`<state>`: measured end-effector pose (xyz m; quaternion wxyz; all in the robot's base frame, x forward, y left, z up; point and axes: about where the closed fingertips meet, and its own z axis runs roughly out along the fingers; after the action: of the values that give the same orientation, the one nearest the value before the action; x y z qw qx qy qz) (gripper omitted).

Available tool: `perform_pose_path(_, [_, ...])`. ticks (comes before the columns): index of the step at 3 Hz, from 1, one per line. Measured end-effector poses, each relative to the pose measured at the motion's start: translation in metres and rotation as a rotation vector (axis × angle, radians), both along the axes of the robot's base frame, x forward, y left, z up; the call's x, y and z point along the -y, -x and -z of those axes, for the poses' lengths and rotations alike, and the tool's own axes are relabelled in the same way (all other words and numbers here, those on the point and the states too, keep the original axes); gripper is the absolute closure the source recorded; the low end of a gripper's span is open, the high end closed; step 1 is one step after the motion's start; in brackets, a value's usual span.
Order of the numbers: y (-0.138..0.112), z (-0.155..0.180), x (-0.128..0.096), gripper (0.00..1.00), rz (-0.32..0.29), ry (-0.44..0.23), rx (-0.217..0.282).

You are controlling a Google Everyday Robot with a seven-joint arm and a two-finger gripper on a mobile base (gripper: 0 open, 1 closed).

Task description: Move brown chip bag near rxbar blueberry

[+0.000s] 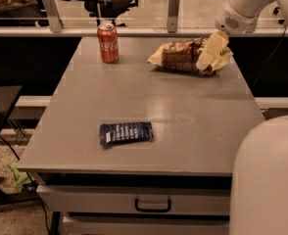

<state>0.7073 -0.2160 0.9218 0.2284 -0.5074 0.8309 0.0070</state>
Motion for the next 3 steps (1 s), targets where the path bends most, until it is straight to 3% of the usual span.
perform_pose_path(2, [-0.029,0.014,-0.011,0.0,0.001,0.009,-0.009])
perform_pose_path(3, [-0.037,0.022,-0.015,0.16,0.002,0.016,-0.021])
